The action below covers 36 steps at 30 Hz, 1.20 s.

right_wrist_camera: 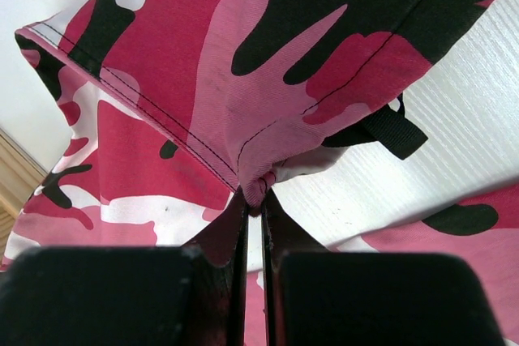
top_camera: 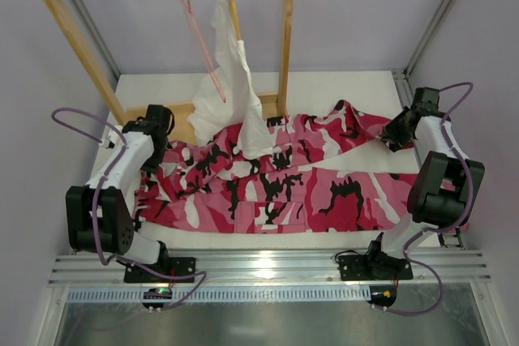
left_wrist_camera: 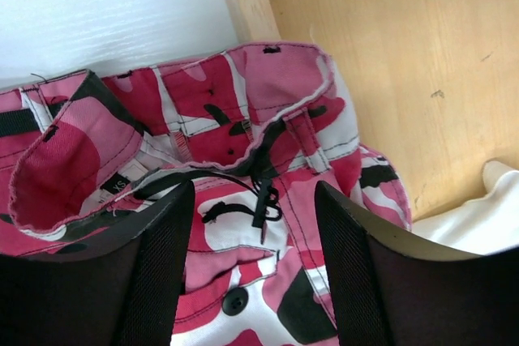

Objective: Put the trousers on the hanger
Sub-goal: Fold the trousers

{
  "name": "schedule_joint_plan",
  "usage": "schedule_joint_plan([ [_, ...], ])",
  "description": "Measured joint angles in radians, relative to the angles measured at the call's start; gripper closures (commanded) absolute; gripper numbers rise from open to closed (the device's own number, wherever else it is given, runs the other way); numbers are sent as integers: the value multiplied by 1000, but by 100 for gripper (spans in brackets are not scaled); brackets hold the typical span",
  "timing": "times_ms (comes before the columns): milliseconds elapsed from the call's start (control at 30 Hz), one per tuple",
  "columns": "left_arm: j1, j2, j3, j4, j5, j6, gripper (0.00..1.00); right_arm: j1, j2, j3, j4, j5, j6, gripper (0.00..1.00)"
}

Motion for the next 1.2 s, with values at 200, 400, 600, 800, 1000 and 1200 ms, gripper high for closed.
schedule_joint_plan([
  [200, 17, 10, -59, 41, 8, -2, 48, -6, 0, 0, 2, -7, -3, 96],
  [400, 31, 63, -65, 63, 21, -5, 58, -22, 0, -5, 11, -16, -6, 96],
  [600, 32, 67, -65, 92, 23, 7, 43, -30, 0, -9, 14, -21, -8, 96],
  [800, 33, 67, -65, 97, 9, 13, 34, -30, 0, -10, 16, -31, -12, 96],
  [1000, 54, 65, -87, 147, 14, 29, 41, -30, 0, -13, 23, -43, -13, 96],
  [1200, 72, 76, -98, 185, 39, 34, 50, -30, 0, -15, 27, -50, -13, 96],
])
